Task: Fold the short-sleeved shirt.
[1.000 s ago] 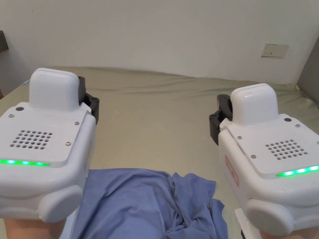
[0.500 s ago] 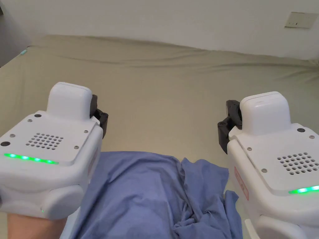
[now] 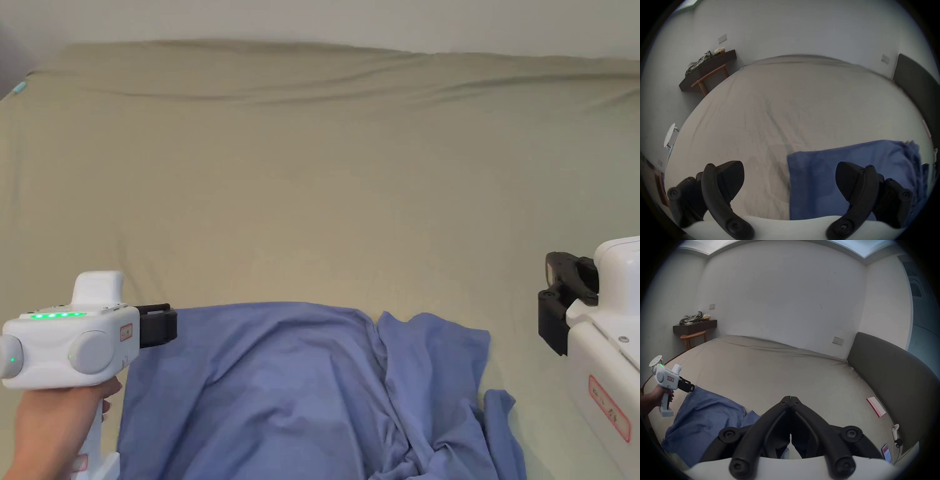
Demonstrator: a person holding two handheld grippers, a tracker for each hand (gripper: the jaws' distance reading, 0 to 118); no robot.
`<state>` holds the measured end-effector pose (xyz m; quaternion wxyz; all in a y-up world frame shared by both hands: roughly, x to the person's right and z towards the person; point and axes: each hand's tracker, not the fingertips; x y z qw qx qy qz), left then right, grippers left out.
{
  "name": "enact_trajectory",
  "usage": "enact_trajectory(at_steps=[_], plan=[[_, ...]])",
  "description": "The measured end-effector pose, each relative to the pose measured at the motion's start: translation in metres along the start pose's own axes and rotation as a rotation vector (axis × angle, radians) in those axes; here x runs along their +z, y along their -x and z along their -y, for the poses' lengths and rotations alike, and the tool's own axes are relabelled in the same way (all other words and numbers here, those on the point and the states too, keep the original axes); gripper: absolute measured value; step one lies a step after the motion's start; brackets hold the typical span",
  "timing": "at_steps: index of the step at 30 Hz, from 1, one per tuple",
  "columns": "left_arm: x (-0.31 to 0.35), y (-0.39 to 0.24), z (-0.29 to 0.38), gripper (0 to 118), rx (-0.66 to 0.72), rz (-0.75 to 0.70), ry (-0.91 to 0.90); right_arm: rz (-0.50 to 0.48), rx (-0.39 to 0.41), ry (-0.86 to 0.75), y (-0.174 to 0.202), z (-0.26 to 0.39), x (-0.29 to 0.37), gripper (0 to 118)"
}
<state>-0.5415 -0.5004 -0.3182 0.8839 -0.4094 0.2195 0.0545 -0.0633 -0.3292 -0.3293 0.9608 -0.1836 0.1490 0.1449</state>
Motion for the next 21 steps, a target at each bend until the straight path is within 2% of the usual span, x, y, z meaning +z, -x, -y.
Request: enact_trajectory(at_steps=[4, 5, 7, 8, 9, 10, 11, 13, 15, 17, 18, 19, 20, 21], plan=[[-0.029, -0.003, -0.001, 112, -0.001, -0.015, 0.03, 0.0, 0.004, 0.036, -0.005, 0.005, -0.011, 0], [-0.034, -0.004, 0.001, 108, -0.003, -0.018, 0.046, 0.001, 0.01, 0.04, -0.006, 0.006, -0.013, 0], [-0.042, -0.004, 0.005, 88, -0.01, 0.004, 0.066, 0.002, 0.022, 0.051, -0.006, 0.008, -0.016, 0], [-0.041, -0.004, 0.008, 85, 0.021, 0.062, 0.043, 0.002, 0.027, 0.054, -0.007, 0.009, -0.018, 0], [-0.036, -0.005, 0.009, 80, 0.029, 0.002, 0.022, 0.0, 0.031, 0.058, -0.007, 0.009, -0.021, 0], [-0.035, -0.008, 0.008, 72, 0.012, 0.025, 0.036, -0.004, 0.033, 0.062, -0.008, 0.01, -0.024, 0], [-0.033, -0.011, 0.008, 52, -0.011, 0.041, 0.031, -0.008, 0.03, 0.067, -0.009, 0.01, -0.027, 0], [-0.023, -0.022, 0.003, 1, -0.114, 0.086, 0.019, -0.056, 0.014, 0.082, -0.01, 0.01, -0.038, 0], [-0.01, -0.029, 0.003, 1, -0.179, 0.006, 0.001, -0.055, 0.042, 0.107, -0.009, 0.011, -0.05, 0], [0.01, -0.028, 0.002, 1, -0.155, 0.027, -0.052, -0.08, 0.082, 0.175, -0.008, 0.015, -0.07, 0], [0.025, -0.028, 0.001, 1, -0.148, 0.025, -0.086, -0.088, 0.066, 0.18, -0.009, 0.02, -0.082, 0], [0.04, -0.027, 0.001, 1, -0.155, 0.03, -0.117, -0.103, 0.048, 0.205, -0.011, 0.025, -0.094, 5], [0.053, -0.027, 0.001, 1, -0.157, 0.029, -0.152, -0.121, 0.026, 0.251, -0.012, 0.03, -0.106, 37], [0.07, -0.029, 0.001, 1, -0.162, 0.027, -0.184, -0.139, 0.013, 0.307, -0.012, 0.036, -0.119, 75]])
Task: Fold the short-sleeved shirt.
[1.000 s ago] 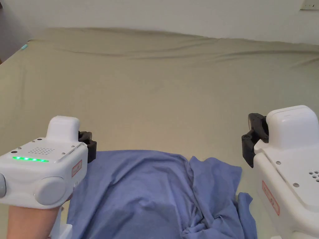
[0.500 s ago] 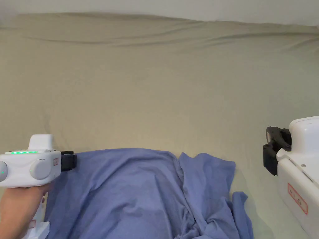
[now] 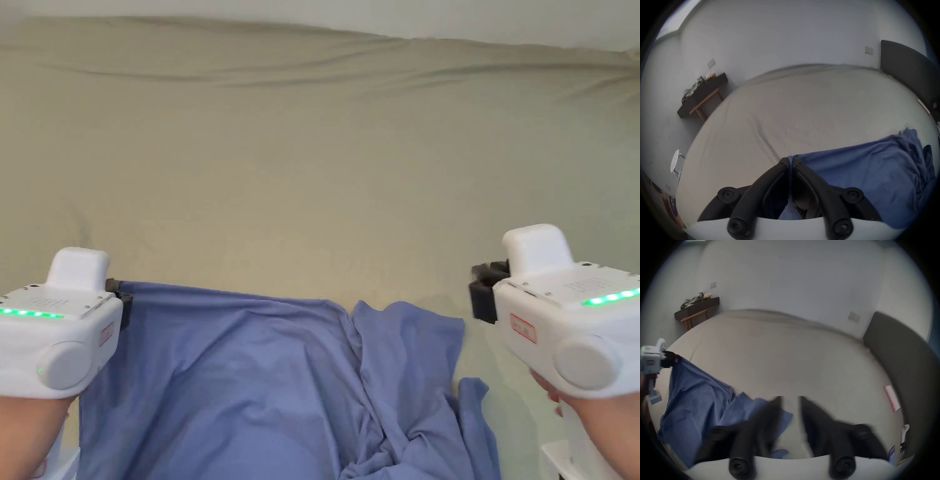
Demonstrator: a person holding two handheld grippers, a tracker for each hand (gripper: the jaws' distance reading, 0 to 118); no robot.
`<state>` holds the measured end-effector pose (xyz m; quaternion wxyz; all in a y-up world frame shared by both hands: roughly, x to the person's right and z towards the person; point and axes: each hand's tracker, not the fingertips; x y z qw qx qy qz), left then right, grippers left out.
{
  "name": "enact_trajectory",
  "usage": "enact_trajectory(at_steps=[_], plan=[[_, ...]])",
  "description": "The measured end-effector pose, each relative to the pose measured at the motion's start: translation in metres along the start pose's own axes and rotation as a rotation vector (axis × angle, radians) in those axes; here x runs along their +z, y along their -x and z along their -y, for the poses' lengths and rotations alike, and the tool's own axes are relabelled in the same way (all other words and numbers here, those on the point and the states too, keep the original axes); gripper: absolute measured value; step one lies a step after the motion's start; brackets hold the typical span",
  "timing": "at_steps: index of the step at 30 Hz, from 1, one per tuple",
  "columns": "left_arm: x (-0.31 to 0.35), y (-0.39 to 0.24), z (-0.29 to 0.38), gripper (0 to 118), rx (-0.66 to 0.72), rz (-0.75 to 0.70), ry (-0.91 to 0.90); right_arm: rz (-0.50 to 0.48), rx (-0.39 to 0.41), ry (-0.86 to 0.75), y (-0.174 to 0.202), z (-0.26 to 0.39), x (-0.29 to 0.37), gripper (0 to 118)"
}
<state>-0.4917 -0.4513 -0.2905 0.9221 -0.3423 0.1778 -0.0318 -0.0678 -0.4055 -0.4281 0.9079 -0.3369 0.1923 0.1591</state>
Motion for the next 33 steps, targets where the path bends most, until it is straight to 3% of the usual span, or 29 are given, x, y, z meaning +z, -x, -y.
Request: enact_trajectory(at_steps=[1, 2, 4, 7, 10, 12, 13, 15, 16, 17, 18, 24, 33], plan=[[0.015, 0.0, -0.003, 1, -0.016, 0.001, -0.021, -0.019, -0.016, 0.057, -0.003, 0.003, -0.019, 109], [0.027, 0.0, -0.004, 1, -0.024, -0.009, -0.044, -0.028, -0.021, 0.121, -0.005, 0.006, -0.036, 116], [0.048, 0.0, -0.007, 1, -0.042, -0.009, -0.075, -0.05, -0.028, 0.163, -0.007, 0.017, -0.062, 112], [0.07, -0.001, -0.007, 1, -0.059, -0.007, -0.089, 0.009, -0.031, 0.295, 0.006, 0.03, -0.089, 112], [0.071, 0.0, -0.003, 1, -0.069, 0.003, -0.086, 0.007, -0.028, 0.33, 0.001, 0.046, -0.119, 110], [0.071, -0.003, 0.002, 1, -0.086, 0.005, -0.082, -0.061, -0.05, 0.311, 0.005, 0.052, -0.12, 95], [0.072, -0.003, 0.003, 1, -0.091, 0.007, -0.077, -0.038, -0.078, 0.276, 0.005, 0.049, -0.115, 91], [0.073, -0.004, 0.007, 1, -0.09, 0.012, -0.069, -0.104, -0.062, 0.291, 0.007, 0.044, -0.111, 59], [0.072, -0.005, 0.009, 1, -0.088, 0.014, -0.062, -0.07, -0.024, 0.28, 0.011, 0.043, -0.109, 45], [0.073, -0.004, 0.011, 1, -0.085, 0.014, -0.057, -0.019, 0.049, 0.273, 0.007, 0.044, -0.118, 10], [0.073, -0.003, 0.012, 1, -0.077, 0.015, -0.053, -0.02, 0.097, 0.265, 0.006, 0.045, -0.12, 1], [0.096, 0.007, 0.006, 1, -0.044, -0.015, -0.078, 0.03, 0.06, 0.136, 0.002, 0.036, -0.044, 1], [0.191, 0.038, -0.039, 1, -0.012, -0.113, -0.292, 0.176, -0.017, -0.235, -0.062, -0.011, 0.132, 1]])
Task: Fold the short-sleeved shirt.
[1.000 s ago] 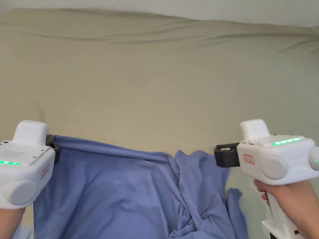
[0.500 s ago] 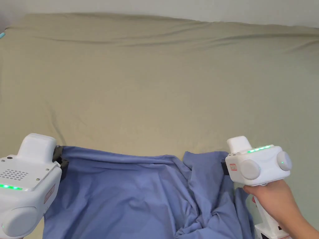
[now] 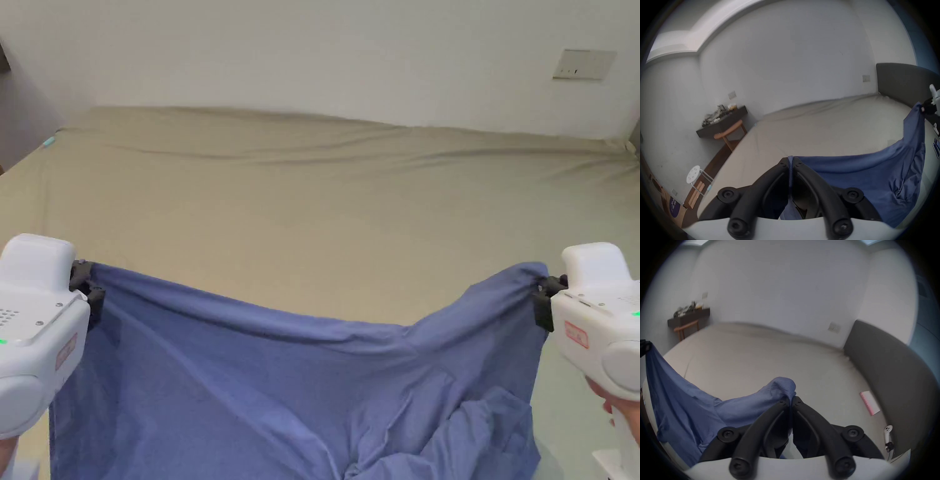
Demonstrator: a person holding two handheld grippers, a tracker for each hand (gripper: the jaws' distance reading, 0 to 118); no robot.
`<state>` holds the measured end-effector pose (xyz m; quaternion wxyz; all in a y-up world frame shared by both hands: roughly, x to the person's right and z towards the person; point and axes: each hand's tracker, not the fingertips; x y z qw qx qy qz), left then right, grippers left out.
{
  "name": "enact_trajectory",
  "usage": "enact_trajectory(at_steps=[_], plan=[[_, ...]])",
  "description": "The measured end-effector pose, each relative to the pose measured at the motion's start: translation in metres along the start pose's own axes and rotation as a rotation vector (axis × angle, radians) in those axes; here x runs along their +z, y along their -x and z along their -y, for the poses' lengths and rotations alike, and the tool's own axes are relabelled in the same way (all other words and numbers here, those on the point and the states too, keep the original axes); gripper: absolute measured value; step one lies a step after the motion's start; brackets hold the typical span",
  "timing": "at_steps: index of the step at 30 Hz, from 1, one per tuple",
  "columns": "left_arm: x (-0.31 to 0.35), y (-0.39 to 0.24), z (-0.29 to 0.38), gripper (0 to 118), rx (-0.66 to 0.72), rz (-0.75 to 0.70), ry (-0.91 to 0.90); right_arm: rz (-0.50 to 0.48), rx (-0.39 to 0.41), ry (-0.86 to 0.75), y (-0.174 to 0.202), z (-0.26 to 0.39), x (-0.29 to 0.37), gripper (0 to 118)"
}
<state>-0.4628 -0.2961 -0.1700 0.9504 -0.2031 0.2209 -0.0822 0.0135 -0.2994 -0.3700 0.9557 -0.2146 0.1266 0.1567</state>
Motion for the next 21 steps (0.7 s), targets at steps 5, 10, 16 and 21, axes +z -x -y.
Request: enact_trajectory(at_steps=[5, 10, 16, 21], plan=[[0.05, 0.027, -0.041, 1, 0.034, -0.049, -0.126, 0.109, -0.024, -0.209, -0.036, -0.037, 0.085, 1], [0.099, 0.051, -0.08, 1, 0.075, -0.073, -0.256, 0.163, -0.06, -0.37, -0.062, -0.071, 0.154, 1], [0.143, 0.062, -0.12, 1, 0.07, -0.085, -0.38, 0.223, -0.046, -0.513, -0.075, -0.108, 0.217, 1], [0.159, 0.072, -0.152, 1, 0.079, -0.086, -0.436, 0.246, -0.031, -0.575, -0.083, -0.14, 0.246, 1]])
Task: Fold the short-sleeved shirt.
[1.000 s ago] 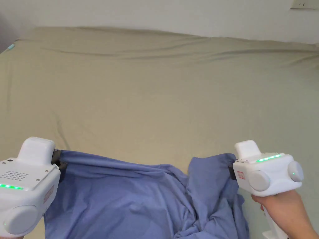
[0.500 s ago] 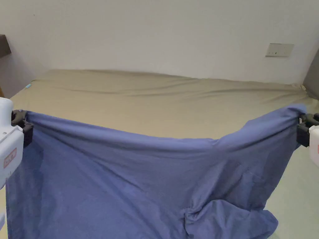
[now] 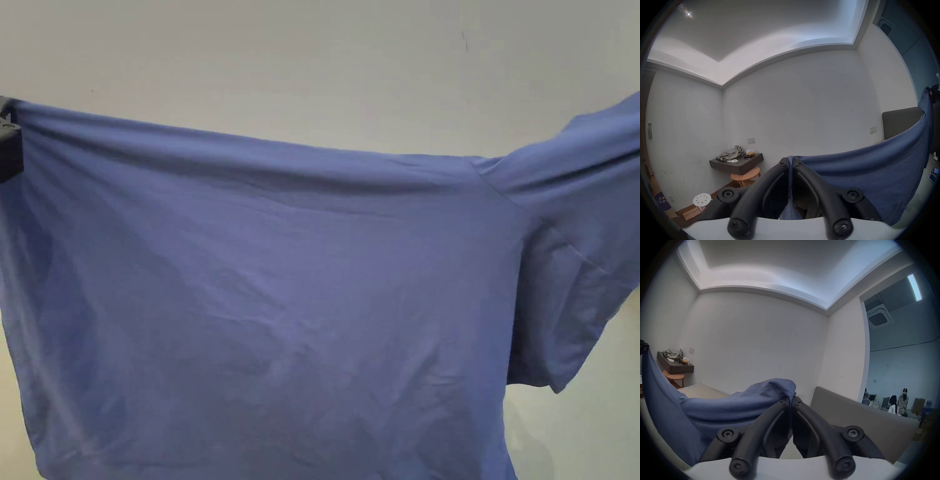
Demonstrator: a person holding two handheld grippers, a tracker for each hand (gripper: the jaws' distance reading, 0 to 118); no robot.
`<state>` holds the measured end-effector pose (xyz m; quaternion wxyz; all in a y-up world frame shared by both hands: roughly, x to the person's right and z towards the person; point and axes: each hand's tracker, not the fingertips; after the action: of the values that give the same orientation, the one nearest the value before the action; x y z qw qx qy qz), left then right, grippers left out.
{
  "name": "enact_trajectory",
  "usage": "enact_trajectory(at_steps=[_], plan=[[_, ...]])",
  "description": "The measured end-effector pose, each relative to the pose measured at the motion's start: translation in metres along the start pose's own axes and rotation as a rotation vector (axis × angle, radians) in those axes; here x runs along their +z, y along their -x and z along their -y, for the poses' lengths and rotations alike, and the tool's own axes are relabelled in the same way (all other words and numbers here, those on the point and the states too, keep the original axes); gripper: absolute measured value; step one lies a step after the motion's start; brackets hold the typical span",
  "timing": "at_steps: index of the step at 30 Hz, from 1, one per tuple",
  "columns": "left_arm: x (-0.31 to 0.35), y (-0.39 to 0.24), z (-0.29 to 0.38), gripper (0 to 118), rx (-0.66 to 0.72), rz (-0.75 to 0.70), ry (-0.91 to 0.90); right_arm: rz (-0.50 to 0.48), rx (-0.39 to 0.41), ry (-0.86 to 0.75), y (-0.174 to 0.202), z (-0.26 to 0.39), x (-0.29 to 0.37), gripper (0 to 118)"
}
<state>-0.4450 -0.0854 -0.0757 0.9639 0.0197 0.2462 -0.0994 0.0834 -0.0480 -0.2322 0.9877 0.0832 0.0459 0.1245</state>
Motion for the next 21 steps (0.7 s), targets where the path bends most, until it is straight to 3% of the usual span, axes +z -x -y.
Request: enact_trajectory(at_steps=[10, 21], plan=[[-0.037, 0.005, -0.054, 1, -0.03, 0.014, -0.054, 0.042, 0.04, -0.056, -0.002, -0.065, -0.034, 1], [-0.129, -0.016, -0.099, 1, -0.068, 0.017, -0.032, 0.116, 0.079, -0.069, -0.003, -0.11, -0.079, 1]])
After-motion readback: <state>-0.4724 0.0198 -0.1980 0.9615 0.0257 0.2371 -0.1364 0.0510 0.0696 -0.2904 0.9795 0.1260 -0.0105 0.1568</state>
